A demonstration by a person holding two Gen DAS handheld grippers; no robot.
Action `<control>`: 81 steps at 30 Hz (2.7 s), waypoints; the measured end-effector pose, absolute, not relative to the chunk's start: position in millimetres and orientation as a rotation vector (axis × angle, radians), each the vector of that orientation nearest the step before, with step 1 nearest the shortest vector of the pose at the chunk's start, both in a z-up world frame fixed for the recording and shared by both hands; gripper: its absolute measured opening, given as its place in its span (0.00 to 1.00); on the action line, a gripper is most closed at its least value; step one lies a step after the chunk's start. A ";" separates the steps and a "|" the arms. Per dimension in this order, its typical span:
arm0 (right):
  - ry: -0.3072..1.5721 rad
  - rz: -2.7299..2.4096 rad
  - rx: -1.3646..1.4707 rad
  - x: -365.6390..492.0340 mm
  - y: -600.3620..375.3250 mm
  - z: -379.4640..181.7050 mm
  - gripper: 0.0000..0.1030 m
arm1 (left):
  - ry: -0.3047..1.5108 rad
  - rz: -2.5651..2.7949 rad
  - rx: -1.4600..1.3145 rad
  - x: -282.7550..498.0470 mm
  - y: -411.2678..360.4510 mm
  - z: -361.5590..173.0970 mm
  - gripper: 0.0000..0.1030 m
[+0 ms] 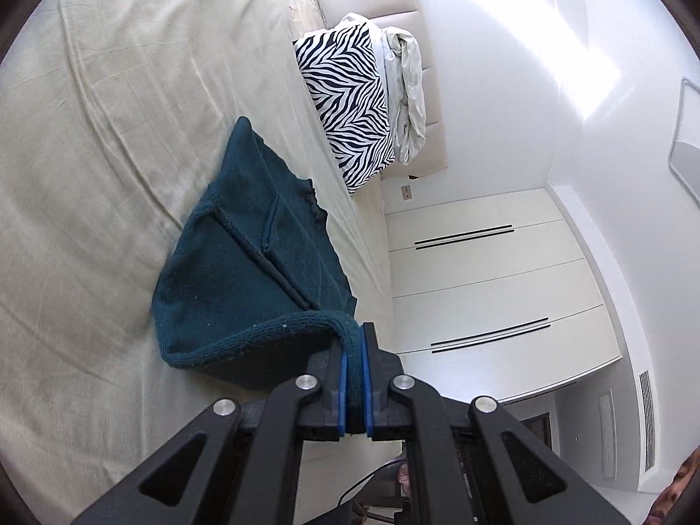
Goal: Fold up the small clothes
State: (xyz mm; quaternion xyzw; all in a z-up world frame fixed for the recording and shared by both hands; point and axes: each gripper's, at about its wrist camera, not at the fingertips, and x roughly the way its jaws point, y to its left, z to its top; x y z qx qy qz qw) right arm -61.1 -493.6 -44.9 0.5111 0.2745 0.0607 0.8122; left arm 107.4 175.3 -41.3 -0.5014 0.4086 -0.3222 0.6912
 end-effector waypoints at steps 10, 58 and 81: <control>0.588 0.070 1.046 65.2 -512.5 -43.9 0.06 | 0.937 -0.674 -1.171 221.3 157.7 -57.6 0.07; 0.834 -0.117 0.522 76.6 -447.4 -119.2 0.56 | 0.966 -0.417 -0.528 195.7 114.3 -106.0 0.44; 0.925 -0.190 0.479 84.1 -457.7 -132.5 0.25 | 0.978 -0.371 -0.387 193.2 99.2 -109.6 0.15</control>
